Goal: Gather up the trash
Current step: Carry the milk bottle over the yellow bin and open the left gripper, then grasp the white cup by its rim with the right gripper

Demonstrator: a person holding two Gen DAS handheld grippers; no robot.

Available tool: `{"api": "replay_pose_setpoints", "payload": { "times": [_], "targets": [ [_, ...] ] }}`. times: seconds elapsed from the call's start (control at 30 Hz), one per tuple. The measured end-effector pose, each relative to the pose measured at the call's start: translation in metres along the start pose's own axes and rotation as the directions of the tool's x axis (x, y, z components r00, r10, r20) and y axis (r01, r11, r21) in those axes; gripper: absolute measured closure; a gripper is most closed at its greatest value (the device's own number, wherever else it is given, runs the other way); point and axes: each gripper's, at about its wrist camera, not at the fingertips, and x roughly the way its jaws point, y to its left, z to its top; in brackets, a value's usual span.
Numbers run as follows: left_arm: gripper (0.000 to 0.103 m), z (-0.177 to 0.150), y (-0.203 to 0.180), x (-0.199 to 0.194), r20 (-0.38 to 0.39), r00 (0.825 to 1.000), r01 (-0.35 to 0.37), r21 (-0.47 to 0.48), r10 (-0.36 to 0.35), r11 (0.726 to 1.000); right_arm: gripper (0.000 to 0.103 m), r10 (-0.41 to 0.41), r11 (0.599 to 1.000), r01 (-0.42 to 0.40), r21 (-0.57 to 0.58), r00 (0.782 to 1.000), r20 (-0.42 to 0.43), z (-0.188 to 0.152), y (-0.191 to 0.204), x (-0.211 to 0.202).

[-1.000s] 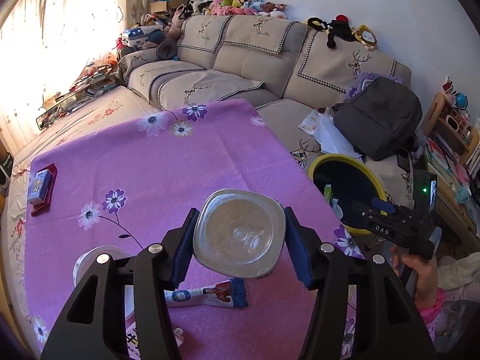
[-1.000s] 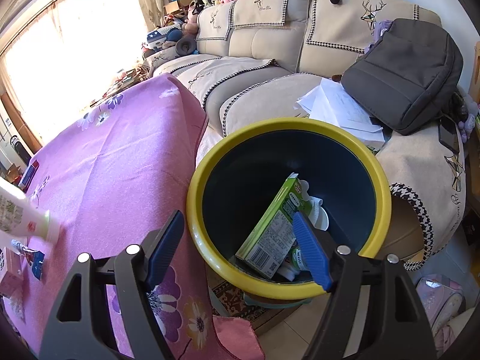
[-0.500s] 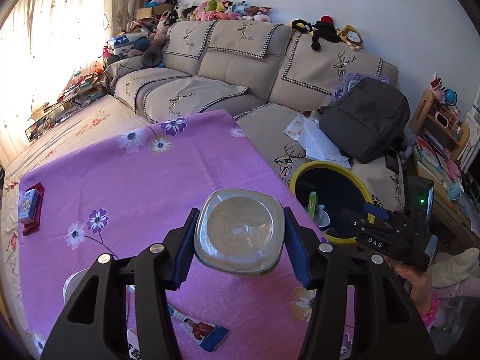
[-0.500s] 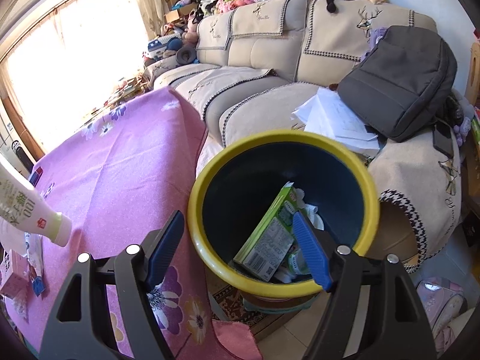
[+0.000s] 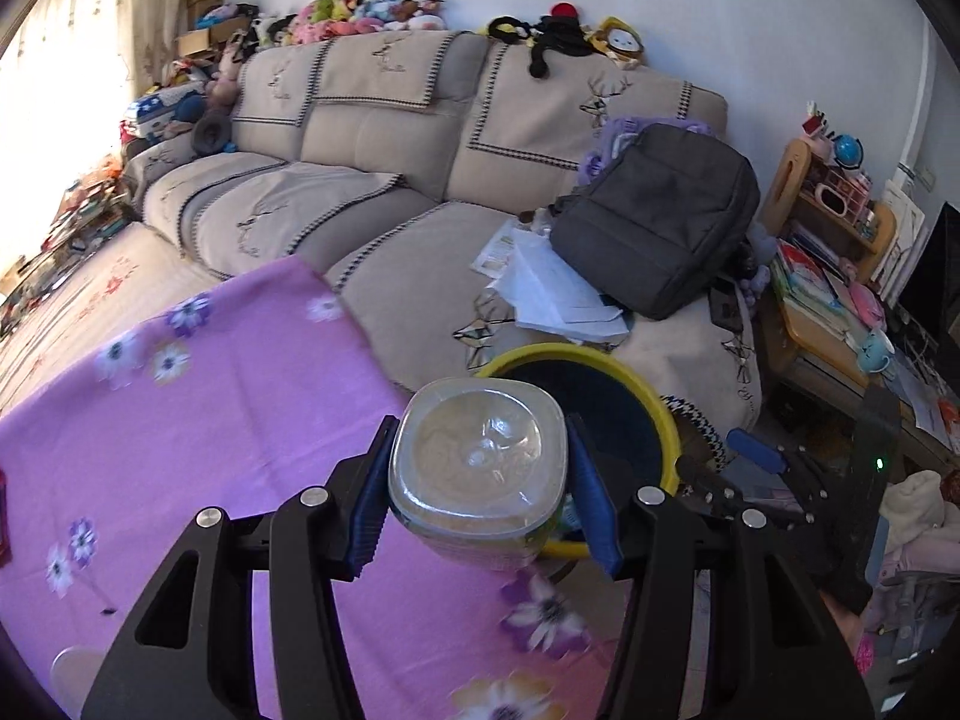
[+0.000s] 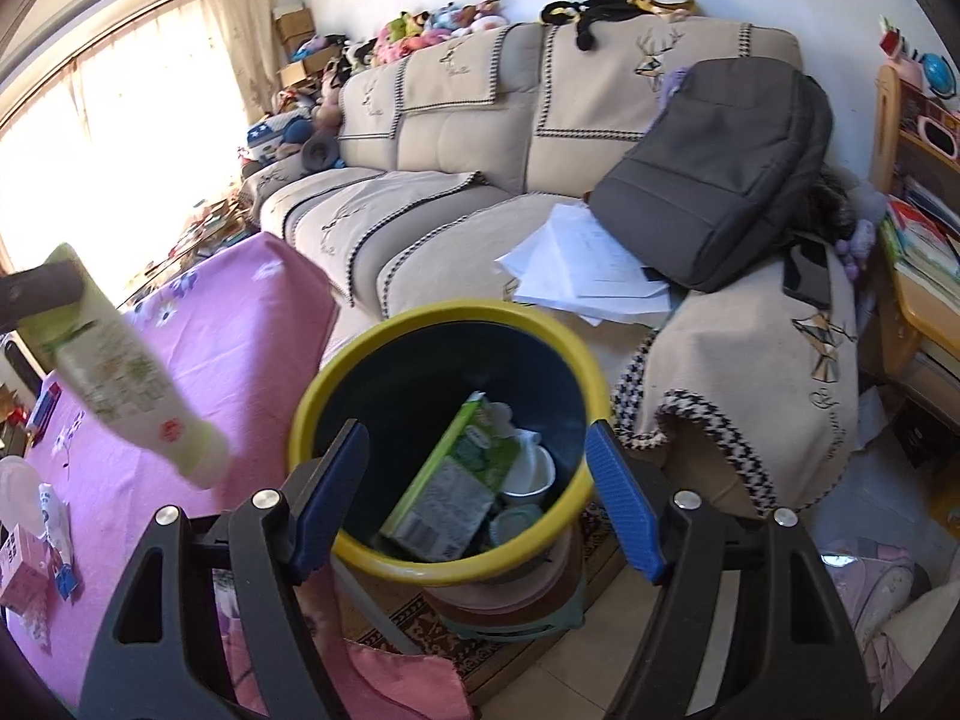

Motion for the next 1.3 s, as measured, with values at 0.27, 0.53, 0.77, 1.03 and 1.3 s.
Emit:
{"api": "replay_pose_setpoints", "payload": {
  "times": [0.27,0.53,0.77,1.03,1.3],
  "targets": [
    [0.049,0.026,-0.062,0.102,-0.099,0.986,0.137,0.008,-0.136,0.991,0.032,-0.028,0.999,0.029,0.038,0.999,-0.025,-0.008,-0.022,0.001],
    [0.019,0.02,-0.062,0.096,-0.043,0.996,0.079,-0.028,-0.081,0.996,0.032,-0.036,0.999,0.037,0.026,0.998,-0.051,-0.015,-0.023,0.002],
    [0.011,-0.012,-0.009,-0.007,0.059,0.998,0.019,-0.082,-0.014,0.996,0.032,0.01,1.0,-0.011,-0.01,0.997,-0.073,-0.02,0.001,0.009],
    [0.005,-0.086,0.091,-0.132,0.117,0.98,-0.13,-0.231,0.16,0.964,0.032,0.158,0.975,-0.174,-0.14,0.98,-0.117,-0.032,0.085,0.006],
    [0.005,-0.171,0.183,-0.231,0.131,0.929,-0.269,-0.399,0.345,0.876,0.032,0.339,0.869,-0.388,-0.308,0.919,-0.2,-0.052,0.207,-0.011]
  ]
}}
